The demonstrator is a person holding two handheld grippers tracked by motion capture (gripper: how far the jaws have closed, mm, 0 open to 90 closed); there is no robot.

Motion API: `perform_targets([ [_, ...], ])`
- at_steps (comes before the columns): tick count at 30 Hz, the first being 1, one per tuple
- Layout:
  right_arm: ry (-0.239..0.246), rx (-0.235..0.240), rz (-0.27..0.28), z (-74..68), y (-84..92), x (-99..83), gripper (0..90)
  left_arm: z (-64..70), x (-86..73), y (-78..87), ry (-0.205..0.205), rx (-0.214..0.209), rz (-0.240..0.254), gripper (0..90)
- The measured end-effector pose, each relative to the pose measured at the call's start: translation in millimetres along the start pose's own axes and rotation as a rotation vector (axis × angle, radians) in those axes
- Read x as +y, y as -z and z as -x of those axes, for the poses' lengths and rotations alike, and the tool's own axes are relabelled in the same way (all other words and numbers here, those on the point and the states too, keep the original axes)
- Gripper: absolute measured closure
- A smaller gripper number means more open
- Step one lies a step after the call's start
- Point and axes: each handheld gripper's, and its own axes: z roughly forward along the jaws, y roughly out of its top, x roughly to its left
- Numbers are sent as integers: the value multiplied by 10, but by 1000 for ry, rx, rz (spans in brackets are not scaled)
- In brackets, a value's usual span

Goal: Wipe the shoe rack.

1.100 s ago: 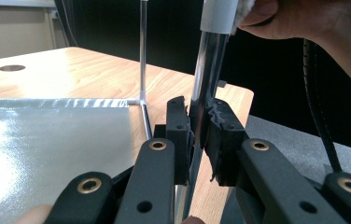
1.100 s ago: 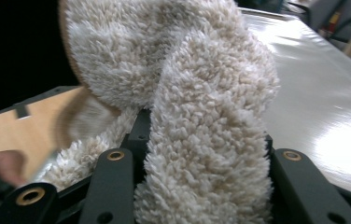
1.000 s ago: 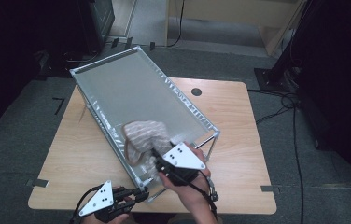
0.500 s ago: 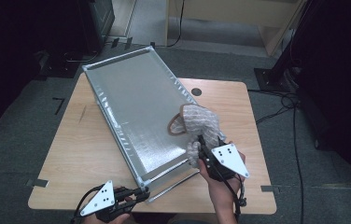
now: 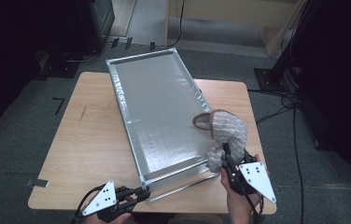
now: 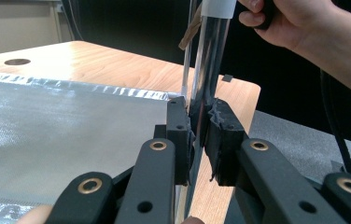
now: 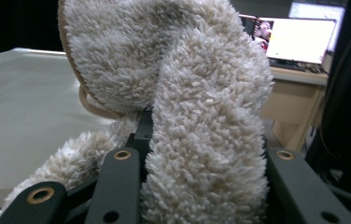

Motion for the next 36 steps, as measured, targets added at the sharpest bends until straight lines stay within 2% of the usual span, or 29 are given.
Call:
perform_targets([
  [3, -32, -10, -10, 112, 10, -7, 626, -3, -2, -2, 0, -1, -2, 805],
  [6, -29, -31, -9, 197, 32, -8, 626, -4, -4, -3, 2, -2, -3, 805],
  [10, -68, -110, -35, 361, 69, -21, 627, -3, -6, -3, 2, 0, -6, 805],
  [13, -87, -154, -95, 501, 83, -117, 627, -6, -6, -8, 6, 2, -6, 805],
  [15, -83, -182, -157, 532, 68, -276, 627, -11, -7, -12, 7, 2, -6, 805],
  [18, -56, -185, -275, 479, 11, -636, 626, -13, -6, -21, 9, 4, -7, 805],
  [20, -70, -157, -357, 410, -45, -867, 626, -14, -4, -30, 11, 3, -8, 805],
  [21, -119, -122, -403, 364, -69, -971, 626, -13, -4, -32, 13, 3, -8, 805],
  [23, -216, -67, -428, 308, -102, -1071, 628, -16, -5, -36, 20, 1, -7, 804],
  [24, -255, -66, -441, 270, -117, -1102, 634, -20, -7, -36, 23, 2, -5, 804],
  [26, -293, -100, -440, 218, -127, -1118, 633, -26, -9, -35, 25, 1, -4, 803],
  [29, -364, -119, -441, 201, -110, -1153, 634, -6, -7, -46, 17, 17, -6, 804],
  [30, -371, -128, -442, 180, -104, -1174, 635, -2, -6, -55, 19, 20, -5, 805],
  [32, -341, -144, -446, 108, -103, -1211, 638, 5, -5, -72, 22, 21, -6, 804],
  [36, -283, -140, -461, -57, -132, -1250, 639, 21, 0, -105, 24, 18, -9, 804],
])
